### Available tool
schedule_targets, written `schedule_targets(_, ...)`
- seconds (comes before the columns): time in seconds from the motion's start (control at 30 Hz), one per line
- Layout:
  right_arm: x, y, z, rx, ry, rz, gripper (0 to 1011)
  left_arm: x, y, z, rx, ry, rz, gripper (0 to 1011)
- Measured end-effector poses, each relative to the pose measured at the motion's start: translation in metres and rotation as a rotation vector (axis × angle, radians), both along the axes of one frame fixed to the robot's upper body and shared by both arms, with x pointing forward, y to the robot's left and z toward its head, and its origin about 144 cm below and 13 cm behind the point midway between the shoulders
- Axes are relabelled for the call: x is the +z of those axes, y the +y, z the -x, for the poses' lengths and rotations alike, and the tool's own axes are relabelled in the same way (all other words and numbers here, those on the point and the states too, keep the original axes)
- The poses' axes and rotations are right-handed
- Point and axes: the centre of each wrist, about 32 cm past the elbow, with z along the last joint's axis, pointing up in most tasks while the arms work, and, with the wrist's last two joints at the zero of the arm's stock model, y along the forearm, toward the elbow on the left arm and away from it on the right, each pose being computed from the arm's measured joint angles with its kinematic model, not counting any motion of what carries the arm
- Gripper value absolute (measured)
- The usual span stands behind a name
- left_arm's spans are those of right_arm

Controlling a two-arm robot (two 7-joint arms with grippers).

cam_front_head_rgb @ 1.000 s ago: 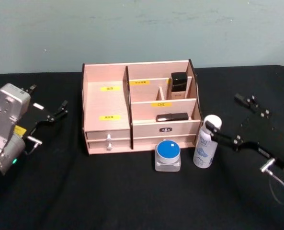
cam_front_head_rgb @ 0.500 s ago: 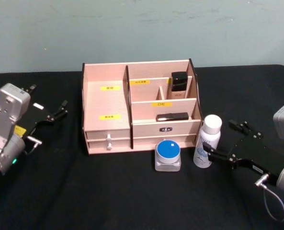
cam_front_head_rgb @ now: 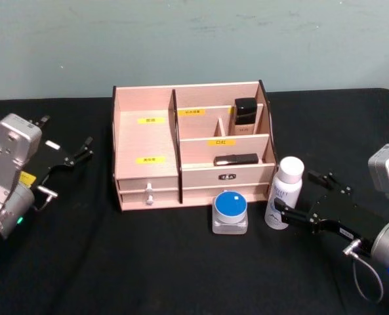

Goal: Pick up the facial cleanser and watermelon frost from the table and place them into the tiered storage box.

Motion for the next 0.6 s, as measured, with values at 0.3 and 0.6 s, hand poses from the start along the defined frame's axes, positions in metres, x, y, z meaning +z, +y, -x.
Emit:
schedule_targets(0.3,-0.006,0.001,-0.011,0.003,0.002,-0.011,1002,0.000,0.000,0.000,0.000,0.000,0.000,1010)
schedule_targets(0.6,-0.009,0.003,-0.019,0.011,0.001,-0.018,1002,0.000,0.000,0.000,0.000,0.000,0.000,1009)
